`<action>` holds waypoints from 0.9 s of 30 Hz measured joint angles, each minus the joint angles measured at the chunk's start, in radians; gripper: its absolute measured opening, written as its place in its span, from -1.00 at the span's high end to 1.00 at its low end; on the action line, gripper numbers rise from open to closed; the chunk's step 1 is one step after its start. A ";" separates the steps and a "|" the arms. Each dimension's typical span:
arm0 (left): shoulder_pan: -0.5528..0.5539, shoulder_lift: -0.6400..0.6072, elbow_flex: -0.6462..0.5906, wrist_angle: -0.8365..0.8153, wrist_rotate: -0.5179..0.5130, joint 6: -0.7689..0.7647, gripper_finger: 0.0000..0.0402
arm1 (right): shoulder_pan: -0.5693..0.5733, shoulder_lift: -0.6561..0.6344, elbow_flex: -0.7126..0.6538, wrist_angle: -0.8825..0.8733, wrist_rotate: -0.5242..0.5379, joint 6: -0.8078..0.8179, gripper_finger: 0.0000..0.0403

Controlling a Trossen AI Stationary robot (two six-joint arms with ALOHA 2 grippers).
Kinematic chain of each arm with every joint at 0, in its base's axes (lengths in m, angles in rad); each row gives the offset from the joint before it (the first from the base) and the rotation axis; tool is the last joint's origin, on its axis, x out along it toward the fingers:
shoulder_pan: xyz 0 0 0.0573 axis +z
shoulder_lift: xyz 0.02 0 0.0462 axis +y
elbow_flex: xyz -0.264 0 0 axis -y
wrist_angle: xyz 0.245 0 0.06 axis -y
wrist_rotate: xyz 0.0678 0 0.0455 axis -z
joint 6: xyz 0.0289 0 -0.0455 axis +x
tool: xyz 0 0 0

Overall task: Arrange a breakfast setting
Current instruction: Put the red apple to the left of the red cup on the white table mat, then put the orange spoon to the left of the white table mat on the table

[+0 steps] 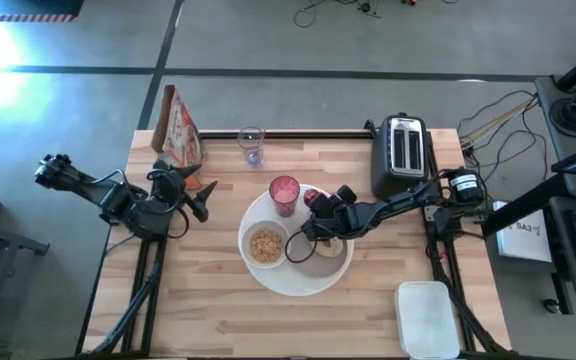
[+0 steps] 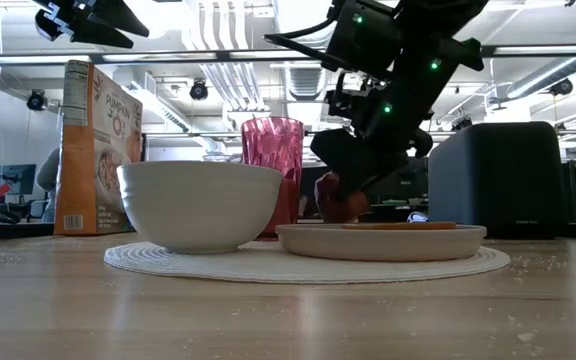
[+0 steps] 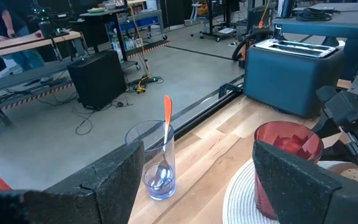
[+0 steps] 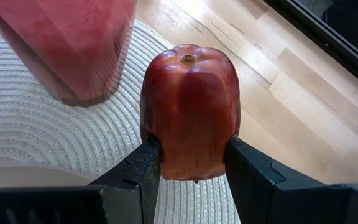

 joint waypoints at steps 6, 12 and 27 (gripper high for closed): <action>0.000 0.000 0.000 0.000 0.000 0.000 -0.41 | 0.000 0.000 0.000 0.000 0.000 0.003 0.30; 0.000 0.000 0.000 0.000 0.000 0.000 -0.41 | 0.000 0.000 0.000 0.002 -0.006 0.003 0.24; -0.001 0.000 0.000 0.000 0.000 0.014 -0.41 | 0.000 0.000 0.000 -0.003 -0.047 0.001 0.01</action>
